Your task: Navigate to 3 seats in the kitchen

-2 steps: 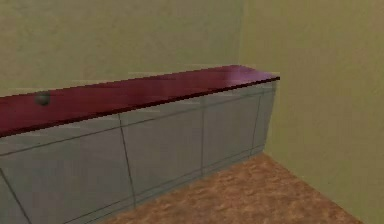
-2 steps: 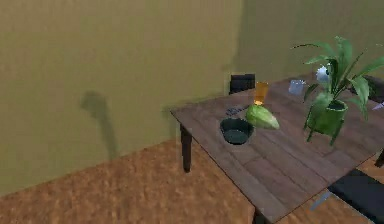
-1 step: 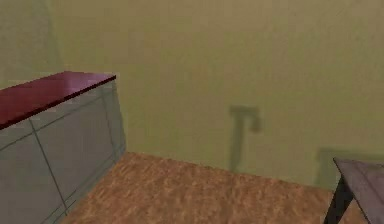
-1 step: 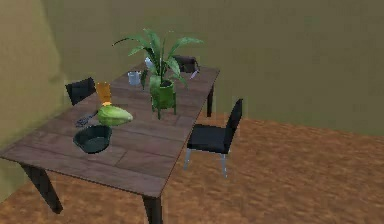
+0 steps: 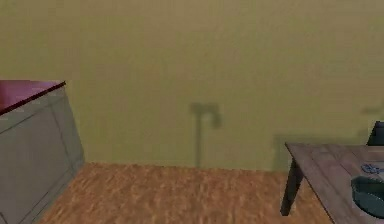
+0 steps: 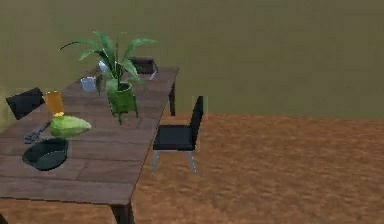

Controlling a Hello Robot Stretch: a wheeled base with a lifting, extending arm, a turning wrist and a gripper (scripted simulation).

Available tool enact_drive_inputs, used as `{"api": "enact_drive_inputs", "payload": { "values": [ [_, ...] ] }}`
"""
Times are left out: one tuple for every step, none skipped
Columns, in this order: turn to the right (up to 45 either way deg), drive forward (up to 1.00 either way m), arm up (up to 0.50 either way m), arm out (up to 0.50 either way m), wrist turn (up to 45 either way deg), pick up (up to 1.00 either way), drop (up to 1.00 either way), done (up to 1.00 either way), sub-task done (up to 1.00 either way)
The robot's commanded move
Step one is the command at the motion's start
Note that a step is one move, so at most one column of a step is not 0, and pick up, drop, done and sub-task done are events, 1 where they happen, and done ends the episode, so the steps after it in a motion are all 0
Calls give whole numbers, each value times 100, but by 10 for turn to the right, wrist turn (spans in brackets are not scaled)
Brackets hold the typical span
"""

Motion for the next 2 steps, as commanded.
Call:
{"api": "enact_drive_inputs", "payload": {
  "values": [
    [0,100,0,0,0,0,0,0,0],
    [450,0,0,0,0,0,0,0,0]
  ]
}}
